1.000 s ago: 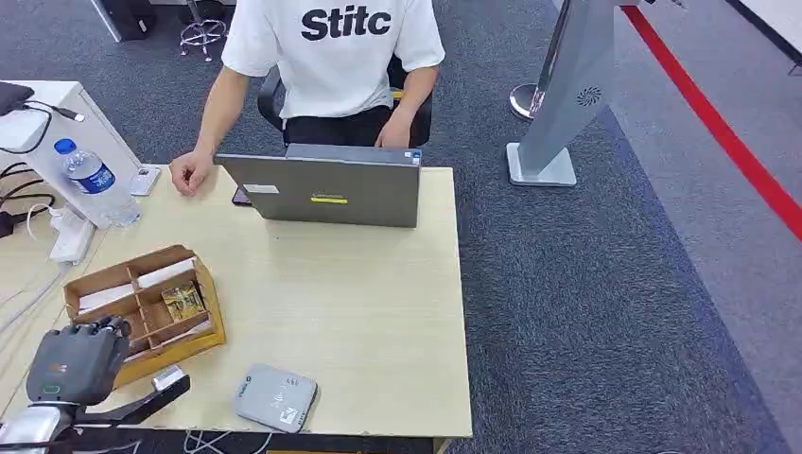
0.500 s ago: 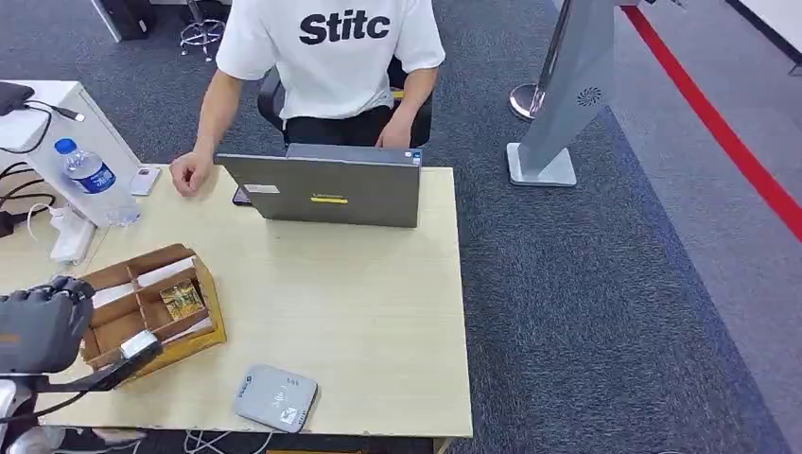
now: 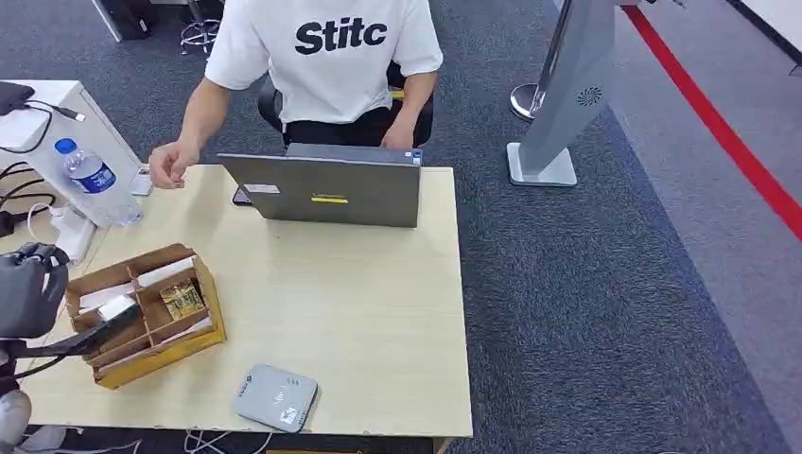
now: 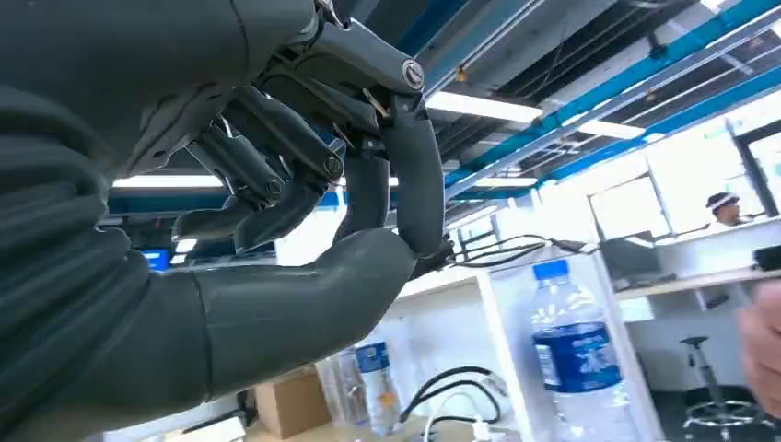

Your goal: Pass the card to the sensor for recognition and then transmit it.

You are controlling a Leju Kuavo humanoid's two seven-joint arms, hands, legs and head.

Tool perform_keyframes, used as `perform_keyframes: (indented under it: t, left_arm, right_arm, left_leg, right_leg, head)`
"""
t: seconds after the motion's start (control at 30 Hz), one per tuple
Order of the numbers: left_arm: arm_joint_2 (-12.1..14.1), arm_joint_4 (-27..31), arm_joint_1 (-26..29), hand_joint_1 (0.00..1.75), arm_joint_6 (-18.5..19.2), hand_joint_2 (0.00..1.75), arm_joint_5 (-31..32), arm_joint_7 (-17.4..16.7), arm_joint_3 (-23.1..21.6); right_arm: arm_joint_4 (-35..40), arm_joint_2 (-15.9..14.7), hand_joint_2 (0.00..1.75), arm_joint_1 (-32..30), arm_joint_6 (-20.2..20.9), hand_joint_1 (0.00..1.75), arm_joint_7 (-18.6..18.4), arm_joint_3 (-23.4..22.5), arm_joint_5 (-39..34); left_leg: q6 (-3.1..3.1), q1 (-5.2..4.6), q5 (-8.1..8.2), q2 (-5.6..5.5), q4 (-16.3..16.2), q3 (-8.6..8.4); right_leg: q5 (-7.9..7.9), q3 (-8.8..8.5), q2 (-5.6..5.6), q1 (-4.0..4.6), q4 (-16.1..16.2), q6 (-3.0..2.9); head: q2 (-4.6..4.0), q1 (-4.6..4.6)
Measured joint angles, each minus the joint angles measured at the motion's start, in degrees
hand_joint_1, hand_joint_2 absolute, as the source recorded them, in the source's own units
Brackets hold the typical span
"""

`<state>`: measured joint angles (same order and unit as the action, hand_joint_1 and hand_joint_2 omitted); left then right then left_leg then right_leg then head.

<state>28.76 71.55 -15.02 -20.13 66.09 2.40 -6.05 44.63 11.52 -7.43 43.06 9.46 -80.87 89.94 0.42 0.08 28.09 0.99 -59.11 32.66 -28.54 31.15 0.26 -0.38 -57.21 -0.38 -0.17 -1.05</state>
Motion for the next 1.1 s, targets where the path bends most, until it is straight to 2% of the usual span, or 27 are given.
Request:
perform_keyframes:
  t: [0.13,0.17,0.2,0.23,0.87,1.1]
  left_arm:
    - [0.2,-3.9,-2.7,1.75,-0.6,1.75,-0.8,1.4,0.0]
    - [0.2,-4.3,-2.8,1.64,-0.7,1.75,-0.8,1.6,0.0]
    - [0.1,-4.7,-2.9,0.58,-0.8,1.75,-0.8,1.8,0.0]
    - [0.1,-4.8,-2.9,0.0,-0.8,1.75,-0.8,1.8,-0.1]
    - [-2.7,-2.4,0.7,0.0,-1.0,1.75,1.2,1.4,-2.7]
    - [-5.0,-1.0,0.9,0.0,-1.8,1.75,3.6,1.3,-5.9]
  right_arm:
    - [-1.7,-0.8,1.75,0.2,-1.0,0.0,-0.1,0.0,0.0]
    - [-2.0,-1.0,1.75,0.2,-1.1,0.0,-0.1,0.0,0.0]
    - [-2.4,-1.1,1.75,0.2,-1.3,0.0,-0.2,0.0,0.0]
    - [-2.6,-1.2,1.75,0.3,-1.4,0.0,-0.2,0.0,0.0]
    - [-2.9,-1.2,1.75,0.4,0.0,0.0,-0.6,-0.1,0.0]
    - [-2.4,-1.1,1.75,0.4,0.4,0.0,-0.6,-0.1,0.0]
  left_leg:
    - [-0.03,0.0,-0.02,0.04,0.0,-0.01]
    - [-0.03,0.0,-0.02,0.05,0.0,-0.02]
    - [-0.03,0.0,-0.02,0.05,0.0,-0.01]
    - [-0.03,0.0,-0.02,0.05,0.0,-0.01]
    - [-0.03,0.0,-0.02,0.06,0.0,0.0]
    - [-0.03,-0.02,-0.01,0.05,0.0,0.01]
  right_leg:
    - [0.03,0.01,0.06,0.0,0.0,-0.03]
    - [0.03,0.02,0.07,0.0,0.0,-0.03]
    - [0.03,0.02,0.07,0.0,0.0,-0.03]
    - [0.03,0.03,0.07,0.0,0.0,-0.03]
    - [0.02,0.05,0.1,-0.01,0.0,-0.03]
    - [0.02,0.04,0.09,-0.01,0.0,-0.03]
  head:
    - [0.0,-0.02]
    - [0.0,0.0]
    - [0.0,-0.02]
    - [0.0,0.0]
    - [0.0,0.0]
    - [0.0,-0.02]
